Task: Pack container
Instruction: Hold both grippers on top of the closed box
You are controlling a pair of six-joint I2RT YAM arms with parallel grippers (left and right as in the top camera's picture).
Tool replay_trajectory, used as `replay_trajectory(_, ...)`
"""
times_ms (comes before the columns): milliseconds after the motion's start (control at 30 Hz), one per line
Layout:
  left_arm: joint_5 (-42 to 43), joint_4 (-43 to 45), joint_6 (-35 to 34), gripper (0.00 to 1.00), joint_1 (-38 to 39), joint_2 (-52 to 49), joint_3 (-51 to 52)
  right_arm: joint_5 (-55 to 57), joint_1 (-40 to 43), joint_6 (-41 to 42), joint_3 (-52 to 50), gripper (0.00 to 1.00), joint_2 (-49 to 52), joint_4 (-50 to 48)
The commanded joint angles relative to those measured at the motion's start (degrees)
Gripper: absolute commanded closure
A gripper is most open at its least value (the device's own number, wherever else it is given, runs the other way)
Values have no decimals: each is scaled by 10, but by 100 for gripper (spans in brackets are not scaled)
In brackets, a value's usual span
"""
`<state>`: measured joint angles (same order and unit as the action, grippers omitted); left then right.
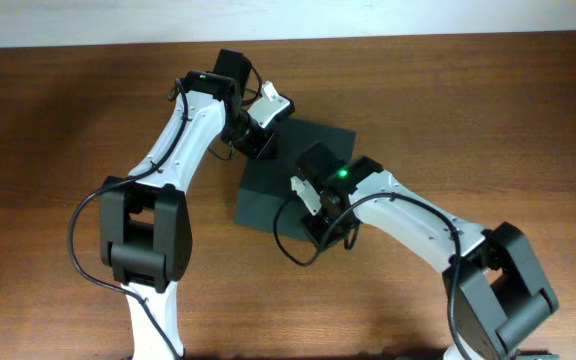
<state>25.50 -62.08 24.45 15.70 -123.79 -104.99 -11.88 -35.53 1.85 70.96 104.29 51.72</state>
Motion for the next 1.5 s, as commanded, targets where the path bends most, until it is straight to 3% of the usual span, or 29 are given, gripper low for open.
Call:
replay_trajectory(0, -13, -3, 9, 88, 8, -28, 0, 47, -5, 21, -3, 96, 12, -26)
replay_trajectory(267, -19, -6, 9, 89, 8, -28, 0, 127, -5, 20, -3, 96, 13, -77)
replay_trajectory(1467, -39, -16, 10, 89, 8, -28, 0, 210, -5, 16, -3, 96, 29, -199)
